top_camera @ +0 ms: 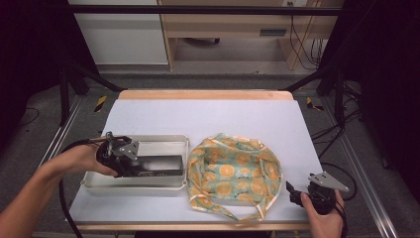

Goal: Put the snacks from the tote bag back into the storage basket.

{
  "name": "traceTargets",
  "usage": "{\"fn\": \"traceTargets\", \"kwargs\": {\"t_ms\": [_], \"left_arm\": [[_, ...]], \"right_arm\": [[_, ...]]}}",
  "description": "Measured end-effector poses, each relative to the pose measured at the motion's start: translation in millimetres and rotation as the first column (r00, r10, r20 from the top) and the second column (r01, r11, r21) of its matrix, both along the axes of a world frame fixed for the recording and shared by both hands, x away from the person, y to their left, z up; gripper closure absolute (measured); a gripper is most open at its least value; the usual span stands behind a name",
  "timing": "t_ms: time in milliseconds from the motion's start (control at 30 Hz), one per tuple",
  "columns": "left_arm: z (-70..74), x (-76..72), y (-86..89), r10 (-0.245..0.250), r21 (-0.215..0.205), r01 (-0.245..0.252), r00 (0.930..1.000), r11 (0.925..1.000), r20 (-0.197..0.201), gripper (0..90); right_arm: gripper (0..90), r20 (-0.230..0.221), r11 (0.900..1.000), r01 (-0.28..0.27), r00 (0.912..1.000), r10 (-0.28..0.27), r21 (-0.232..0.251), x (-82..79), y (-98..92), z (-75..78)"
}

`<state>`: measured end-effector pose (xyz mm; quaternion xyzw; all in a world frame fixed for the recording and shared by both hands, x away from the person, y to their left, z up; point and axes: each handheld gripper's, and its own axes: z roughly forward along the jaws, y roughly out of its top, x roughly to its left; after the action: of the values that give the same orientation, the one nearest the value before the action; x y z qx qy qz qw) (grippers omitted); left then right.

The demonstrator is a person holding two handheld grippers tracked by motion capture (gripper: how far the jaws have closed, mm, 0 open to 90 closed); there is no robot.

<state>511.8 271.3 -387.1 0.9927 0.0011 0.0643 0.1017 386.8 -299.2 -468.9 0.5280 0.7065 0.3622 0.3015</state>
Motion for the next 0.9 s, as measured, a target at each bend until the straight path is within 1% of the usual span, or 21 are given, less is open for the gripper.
{"fn": "traceTargets", "kwargs": {"t_ms": [233, 300, 367, 433, 467, 567, 600, 700, 733, 900], "left_arm": [[-2.3, 1.7, -0.9, 0.002, -0.011, -0.002, 1.0000, 0.9999, -0.007, 43.6], [-4.5, 2.3, -2.9, -0.009, -0.014, 0.009, 0.9999, 0.9999, -0.013, 43.6], [-6.0, 2.9, -4.6, -0.020, -0.014, 0.020, 0.9997, 0.9997, -0.015, 43.6], [-6.8, 3.3, -5.2, -0.020, -0.014, 0.020, 0.9997, 0.9997, -0.017, 43.6], [-7.6, 4.7, -5.4, -0.020, -0.007, 0.020, 0.9996, 0.9998, -0.020, 43.6], [-8.6, 5.8, -4.5, -0.021, -0.010, 0.021, 0.9995, 0.9997, -0.023, 43.6], [-10.6, 6.0, -3.4, -0.014, -0.023, 0.014, 0.9994, 0.9997, -0.030, 43.6], [-12.6, 6.2, -3.0, -0.015, -0.027, 0.014, 0.9993, 0.9995, -0.033, 43.6], [-15.1, 6.0, -2.6, -0.017, -0.034, 0.015, 0.9990, 0.9993, -0.041, 43.6], [-20.2, 6.0, -1.0, -0.023, -0.033, 0.021, 0.9985, 0.9992, -0.051, 43.6]], "right_arm": [[12.3, 0.003, 1.000, -0.007, 1.0000, 0.007, -0.003, 0.2, 0.3, 0.1], [12.3, 0.001, 1.000, -0.006, 1.0000, 0.006, -0.003, 0.4, 0.6, -0.1], [12.3, 0.002, 1.000, -0.006, 1.0000, 0.006, -0.004, 0.5, 0.4, -0.1], [12.3, 0.002, 1.000, -0.006, 1.0000, 0.006, -0.004, 0.6, 0.3, -0.1], [12.3, 0.002, 1.000, -0.006, 1.0000, 0.006, -0.004, 0.5, 0.4, 0.0], [12.3, 0.001, 1.000, -0.008, 1.0000, 0.008, -0.003, 0.4, 0.6, 0.0], [12.3, 0.001, 1.000, -0.010, 1.0000, 0.010, -0.004, 0.5, 0.5, -0.1], [12.3, -0.003, 1.000, -0.009, 1.0000, 0.009, -0.003, 0.5, 0.7, -0.2], [12.3, -0.006, 1.000, -0.009, 0.9999, 0.009, -0.003, 0.7, 0.9, -0.4], [12.3, -0.008, 1.000, -0.012, 0.9999, 0.012, -0.004, 0.8, 1.4, -0.4]]}}
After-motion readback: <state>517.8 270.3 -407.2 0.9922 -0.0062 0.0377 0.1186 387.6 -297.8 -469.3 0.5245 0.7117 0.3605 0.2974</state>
